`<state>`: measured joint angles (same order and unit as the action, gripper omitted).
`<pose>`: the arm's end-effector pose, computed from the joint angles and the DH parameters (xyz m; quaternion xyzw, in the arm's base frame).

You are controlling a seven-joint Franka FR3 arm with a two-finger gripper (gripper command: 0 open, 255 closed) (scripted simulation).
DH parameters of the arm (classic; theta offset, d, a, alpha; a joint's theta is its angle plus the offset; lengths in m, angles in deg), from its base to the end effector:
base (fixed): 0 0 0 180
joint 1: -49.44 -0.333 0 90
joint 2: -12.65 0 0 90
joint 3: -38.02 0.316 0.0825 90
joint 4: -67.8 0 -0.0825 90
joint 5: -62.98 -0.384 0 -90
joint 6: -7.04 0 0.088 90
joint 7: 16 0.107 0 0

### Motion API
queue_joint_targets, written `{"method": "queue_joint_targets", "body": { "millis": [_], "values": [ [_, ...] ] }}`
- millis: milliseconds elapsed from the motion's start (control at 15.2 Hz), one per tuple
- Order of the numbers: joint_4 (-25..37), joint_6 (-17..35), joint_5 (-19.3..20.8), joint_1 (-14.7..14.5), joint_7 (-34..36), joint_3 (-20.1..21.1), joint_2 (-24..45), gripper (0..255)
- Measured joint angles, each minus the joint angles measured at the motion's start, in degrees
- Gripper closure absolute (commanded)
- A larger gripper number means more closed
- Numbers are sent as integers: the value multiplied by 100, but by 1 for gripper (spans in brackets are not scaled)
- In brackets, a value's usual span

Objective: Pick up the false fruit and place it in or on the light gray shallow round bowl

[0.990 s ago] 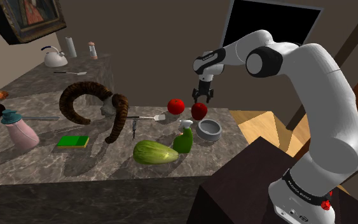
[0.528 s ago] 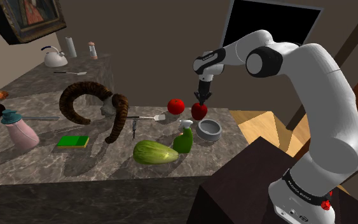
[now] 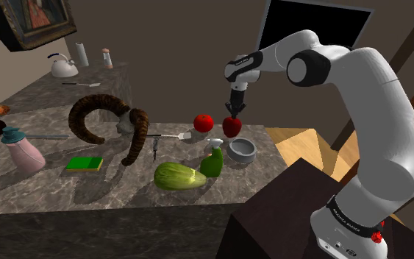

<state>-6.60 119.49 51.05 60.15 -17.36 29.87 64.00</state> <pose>0.6927 -0.1989 0.1883 -0.9767 0.1809 0.1032 0.0520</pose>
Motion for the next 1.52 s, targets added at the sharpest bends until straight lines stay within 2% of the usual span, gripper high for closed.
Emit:
{"method": "queue_joint_targets", "body": {
  "millis": [1254, 1518],
  "values": [
    [167, -903, 104, -27, 106, -75, -744, 255],
    [-1029, -621, 169, -155, 78, -137, -1656, 255]
  ]
}}
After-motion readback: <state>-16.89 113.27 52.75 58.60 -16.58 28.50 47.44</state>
